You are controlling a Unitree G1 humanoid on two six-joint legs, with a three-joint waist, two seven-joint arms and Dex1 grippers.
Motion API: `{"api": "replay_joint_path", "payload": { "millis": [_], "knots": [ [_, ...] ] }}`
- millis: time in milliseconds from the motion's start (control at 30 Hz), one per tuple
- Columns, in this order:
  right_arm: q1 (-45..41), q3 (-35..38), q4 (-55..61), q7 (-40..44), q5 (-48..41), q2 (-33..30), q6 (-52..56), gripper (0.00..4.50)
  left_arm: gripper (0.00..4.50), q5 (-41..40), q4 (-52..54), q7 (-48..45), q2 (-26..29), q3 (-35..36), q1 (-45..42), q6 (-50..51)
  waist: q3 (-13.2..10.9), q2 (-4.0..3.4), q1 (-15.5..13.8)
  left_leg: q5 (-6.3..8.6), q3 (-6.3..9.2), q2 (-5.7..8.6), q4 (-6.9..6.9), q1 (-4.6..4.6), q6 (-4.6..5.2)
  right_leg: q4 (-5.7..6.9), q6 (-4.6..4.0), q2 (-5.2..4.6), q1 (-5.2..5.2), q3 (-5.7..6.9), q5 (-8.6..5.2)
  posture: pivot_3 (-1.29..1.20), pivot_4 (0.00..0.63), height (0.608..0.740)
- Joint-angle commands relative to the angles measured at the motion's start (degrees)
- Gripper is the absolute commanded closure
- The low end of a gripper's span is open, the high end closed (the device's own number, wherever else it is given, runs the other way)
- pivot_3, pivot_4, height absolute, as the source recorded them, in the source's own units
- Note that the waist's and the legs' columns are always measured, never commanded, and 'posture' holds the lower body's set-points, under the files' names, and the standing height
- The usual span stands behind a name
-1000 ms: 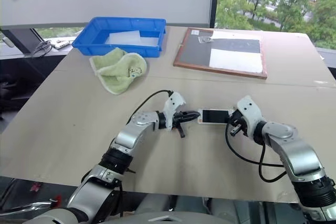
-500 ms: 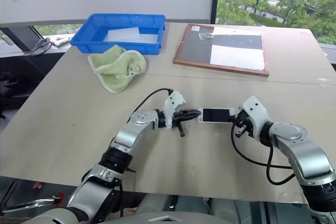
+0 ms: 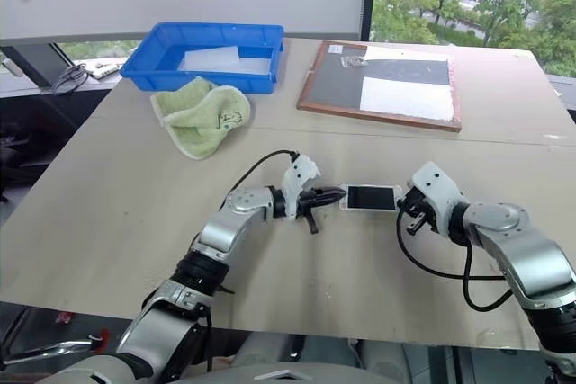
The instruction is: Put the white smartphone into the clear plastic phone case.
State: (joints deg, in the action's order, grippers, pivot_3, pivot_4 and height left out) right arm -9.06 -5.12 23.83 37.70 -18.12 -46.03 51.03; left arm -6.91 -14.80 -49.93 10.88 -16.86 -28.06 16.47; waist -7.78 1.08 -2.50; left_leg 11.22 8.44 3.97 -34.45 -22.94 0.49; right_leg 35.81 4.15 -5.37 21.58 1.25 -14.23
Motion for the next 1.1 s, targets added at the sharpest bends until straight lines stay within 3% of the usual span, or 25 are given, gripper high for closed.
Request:
{"api": "replay_joint_path", "payload": {
  "millis": [33, 367, 600, 800, 1000, 1100],
  "knots": [
    [2.03, -7.41, -3.91, 2.47, 1.15, -1.09, 4.41, 4.5, 4.49, 0.59, -0.88, -0.57, -0.51, -1.43, -0.34, -0.22, -0.01, 0.03, 0.13, 0.0, -0.01, -0.01, 0.0, 0.0, 0.0, 0.0, 0.0, 0.0, 0.0, 0.0, 0.0, 0.0, 0.15, 0.74],
    [-5.98, -18.88, -15.11, 5.99, 7.68, 0.91, 3.73, 4.5, 4.49, 0.65, -1.38, -1.04, -0.4, -1.91, -0.74, -0.64, 0.41, 0.67, 0.46, 0.14, -0.02, -0.11, -0.01, 0.13, -0.24, 0.01, -0.01, 0.04, -0.05, 0.04, 0.0, 0.0, 0.15, 0.74],
    [-7.12, -21.06, -17.74, 9.24, 9.49, 0.39, 5.35, 4.5, 4.49, 0.48, -0.95, -0.96, -0.11, -1.93, -0.36, -0.39, 0.65, 0.84, 0.48, 0.15, -0.02, -0.16, -0.01, 0.18, -0.25, 0.03, -0.02, 0.07, -0.08, 0.01, 0.0, 0.0, 0.15, 0.74],
    [-4.75, -17.34, -16.63, 8.57, 8.94, 1.43, 4.21, 4.5, 4.49, 0.46, 0.11, -0.63, -0.06, -2.21, 1.0, -0.17, 0.84, 1.0, 0.29, 0.15, -0.01, -0.14, -0.01, 0.18, -0.26, 0.02, -0.02, 0.05, -0.09, 0.0, 0.0, 0.0, 0.15, 0.74],
    [1.75, -7.15, -10.1, 6.0, 6.04, 4.96, -1.87, 4.5, 4.49, 0.32, 1.32, -0.24, 0.45, -1.84, 2.41, -0.14, 0.9, 1.1, 0.23, 0.16, 0.0, -0.14, 0.0, 0.16, -0.26, 0.02, -0.03, 0.04, -0.08, -0.02, 0.0, 0.0, 0.15, 0.74],
    [4.46, -3.62, -8.6, 3.43, 7.03, 6.52, -7.88, 4.5, 4.49, -0.23, 2.13, 0.09, 0.21, -1.29, 2.85, -0.91, 0.57, 0.55, 0.41, 0.16, -0.08, -0.14, -0.01, 0.18, -0.27, 0.03, -0.02, 0.03, -0.06, -0.1, 0.0, 0.0, 0.15, 0.74]
  ]
}}
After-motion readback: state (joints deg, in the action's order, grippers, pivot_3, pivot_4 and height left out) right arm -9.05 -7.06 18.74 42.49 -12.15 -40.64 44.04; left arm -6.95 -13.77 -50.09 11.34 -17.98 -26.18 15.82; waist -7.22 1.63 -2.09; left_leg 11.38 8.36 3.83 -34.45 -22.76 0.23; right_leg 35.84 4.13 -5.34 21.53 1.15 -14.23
